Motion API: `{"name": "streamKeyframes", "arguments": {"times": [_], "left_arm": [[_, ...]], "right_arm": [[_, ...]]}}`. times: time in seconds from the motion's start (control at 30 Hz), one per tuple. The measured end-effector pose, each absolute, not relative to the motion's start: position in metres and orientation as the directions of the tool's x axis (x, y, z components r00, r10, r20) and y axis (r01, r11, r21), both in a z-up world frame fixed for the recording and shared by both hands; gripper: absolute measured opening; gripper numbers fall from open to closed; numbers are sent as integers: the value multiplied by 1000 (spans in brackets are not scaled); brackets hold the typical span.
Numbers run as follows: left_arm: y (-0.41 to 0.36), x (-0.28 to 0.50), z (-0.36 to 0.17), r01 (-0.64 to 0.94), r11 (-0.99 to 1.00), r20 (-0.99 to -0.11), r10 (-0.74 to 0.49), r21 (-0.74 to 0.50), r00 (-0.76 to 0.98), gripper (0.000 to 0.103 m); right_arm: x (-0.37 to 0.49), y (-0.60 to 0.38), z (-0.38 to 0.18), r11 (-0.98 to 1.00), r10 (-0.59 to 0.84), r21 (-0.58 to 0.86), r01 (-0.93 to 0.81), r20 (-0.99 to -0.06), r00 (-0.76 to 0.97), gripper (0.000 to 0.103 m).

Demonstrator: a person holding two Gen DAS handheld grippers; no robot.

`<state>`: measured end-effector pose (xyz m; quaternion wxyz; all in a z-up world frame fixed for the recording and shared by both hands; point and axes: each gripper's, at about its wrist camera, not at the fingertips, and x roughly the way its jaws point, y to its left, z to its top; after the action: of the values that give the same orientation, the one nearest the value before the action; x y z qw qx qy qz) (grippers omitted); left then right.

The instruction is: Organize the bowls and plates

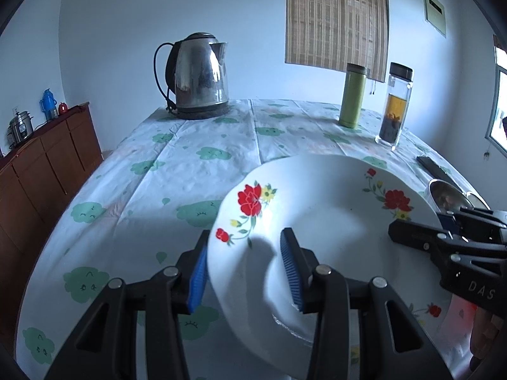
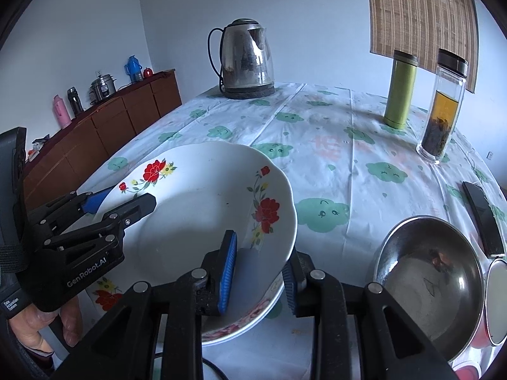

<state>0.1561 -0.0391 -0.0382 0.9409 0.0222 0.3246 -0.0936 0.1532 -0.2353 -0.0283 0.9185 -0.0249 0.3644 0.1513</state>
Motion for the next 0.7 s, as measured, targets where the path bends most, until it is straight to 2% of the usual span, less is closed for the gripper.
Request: {"name": "streamKeyframes", "arguments": {"times": [0.7], "left_arm": [[-47, 157, -45, 203, 979, -630, -158, 0, 761, 41]], "right_arm": [[152, -238, -35, 957, 247, 61, -285, -688, 682, 30]]}}
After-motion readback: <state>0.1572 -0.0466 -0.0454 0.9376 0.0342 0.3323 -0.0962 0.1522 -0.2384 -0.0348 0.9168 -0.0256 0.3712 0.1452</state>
